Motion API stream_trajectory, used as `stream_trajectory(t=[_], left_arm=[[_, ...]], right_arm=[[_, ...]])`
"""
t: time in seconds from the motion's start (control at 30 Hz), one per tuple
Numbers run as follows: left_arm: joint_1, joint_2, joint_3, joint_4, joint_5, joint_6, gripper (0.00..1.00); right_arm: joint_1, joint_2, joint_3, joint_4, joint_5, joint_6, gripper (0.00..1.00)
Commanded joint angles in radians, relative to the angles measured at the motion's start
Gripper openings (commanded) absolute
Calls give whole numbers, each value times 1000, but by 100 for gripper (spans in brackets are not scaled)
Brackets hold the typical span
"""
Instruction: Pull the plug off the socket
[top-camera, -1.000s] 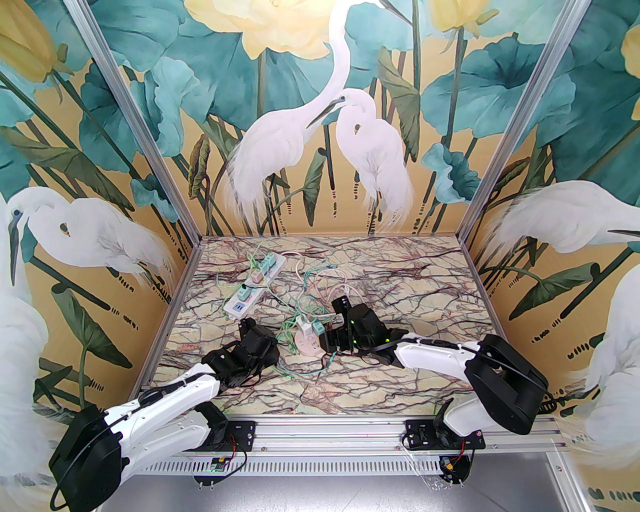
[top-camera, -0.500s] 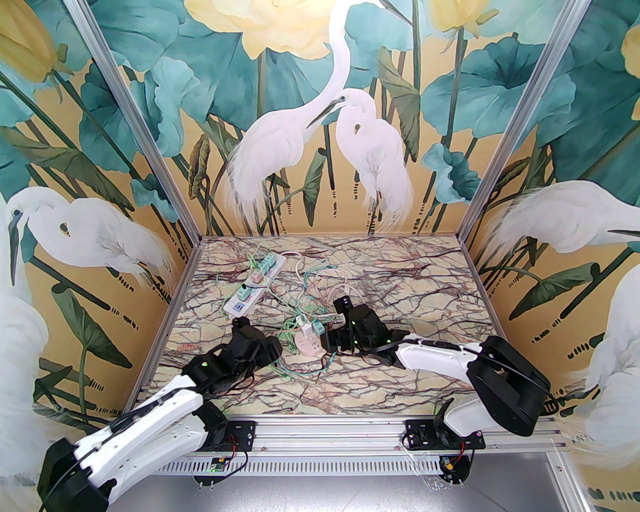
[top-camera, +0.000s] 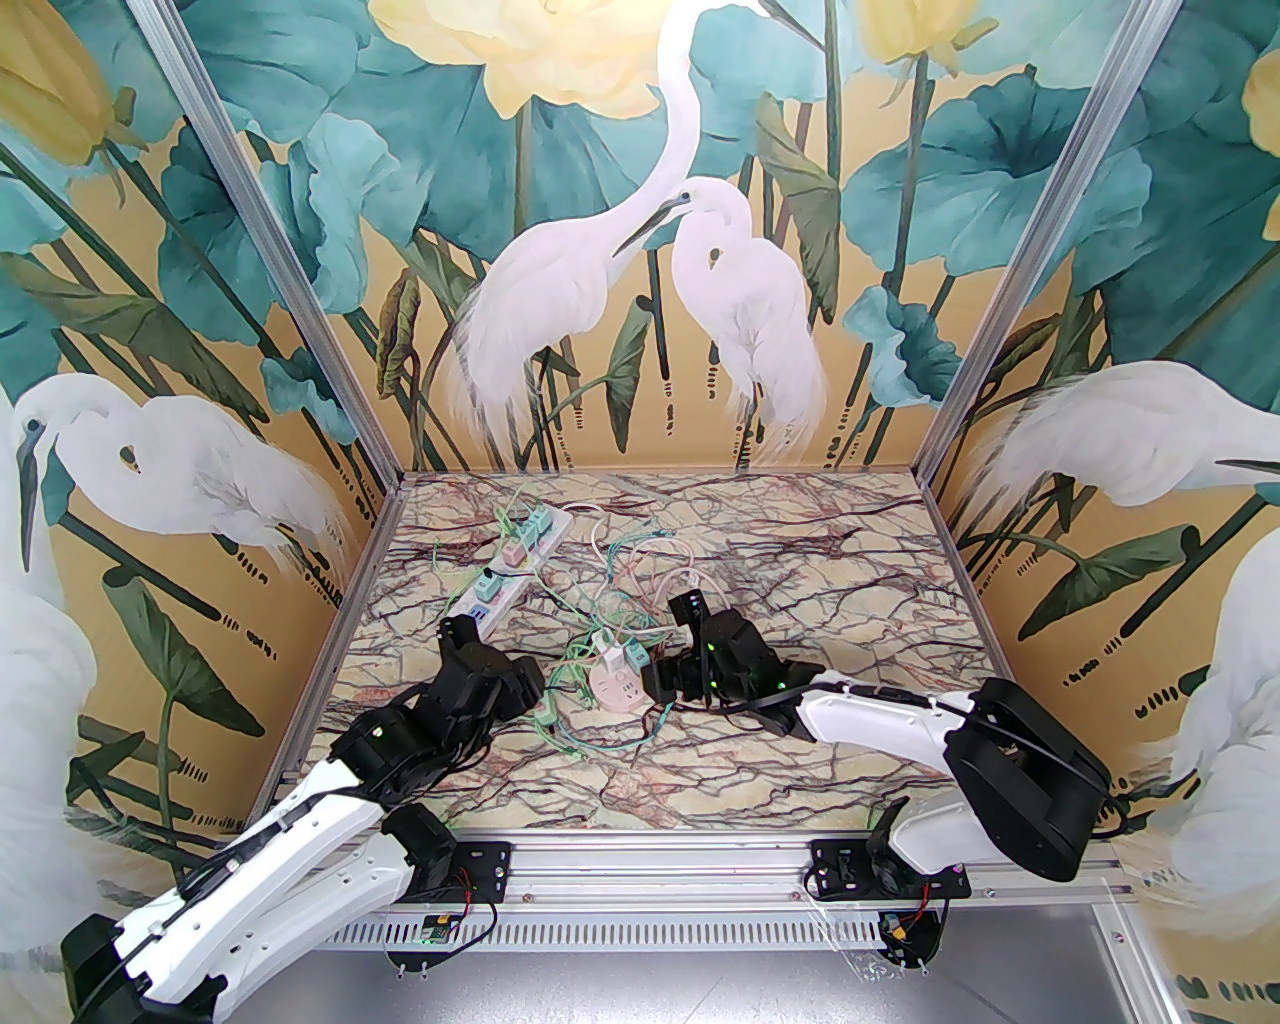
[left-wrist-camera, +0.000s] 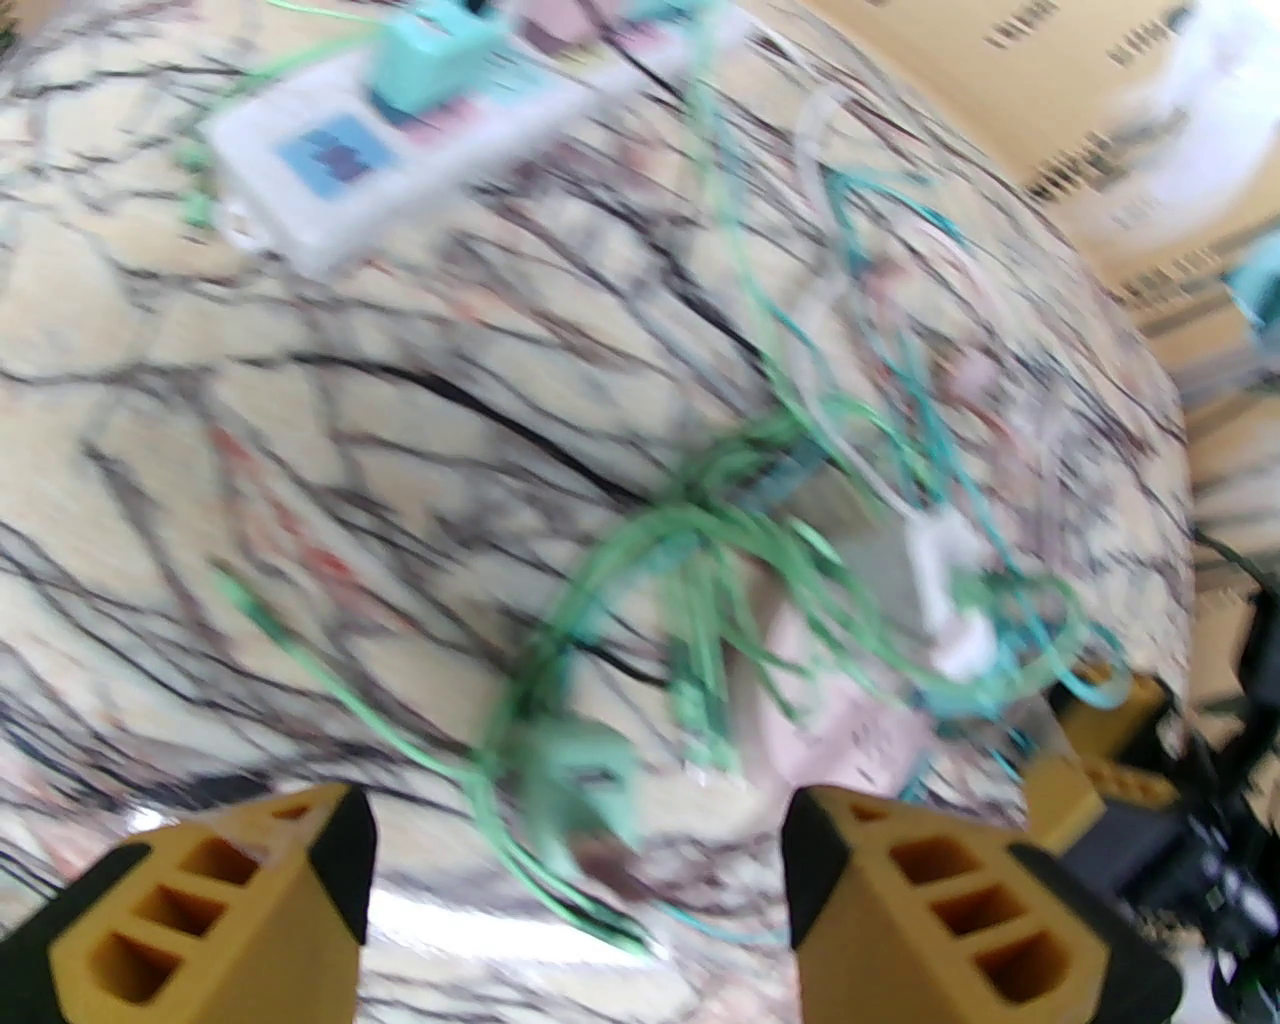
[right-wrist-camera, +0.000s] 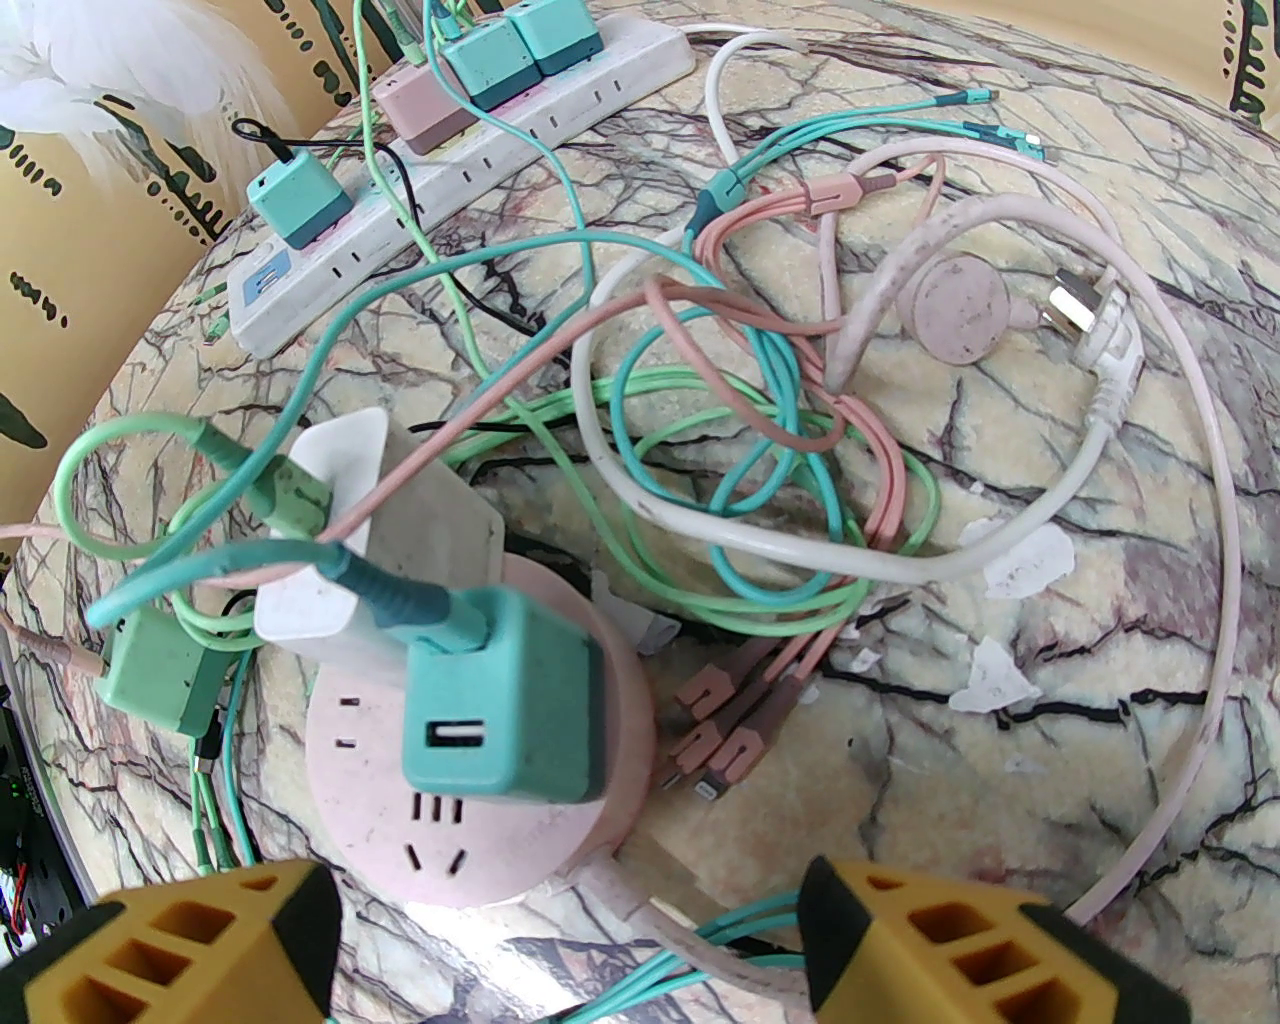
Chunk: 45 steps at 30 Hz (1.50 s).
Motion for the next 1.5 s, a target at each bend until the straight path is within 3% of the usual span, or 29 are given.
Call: stream_trajectory(t=[0.0,0.13,0.33,0.53,0.63,1.07,1.47], left_arm=[[58,54,13,26,-26,44,72],[141,117,7,103,89,86,71],[131,142,-39,213,308,120,66],[-28,106,-93,243,320,72,62],[-77,105,-97,264,315,51,61],[-78,291,-102,503,344,-21,46],[-77,454,-112,653,336,-50,39]], right_arm=[[9,3,-6,19,-4,-11,83],[10,-1,-3,14,-7,-13,83],[13,-3,4,5,-12,-19,83],[16,4,6,9,-16,-21,83],[18,13,8,12,-16,-20,78],[73,59,61,-27,88,-64,62],[71,137,197,-152,93,-118,51]])
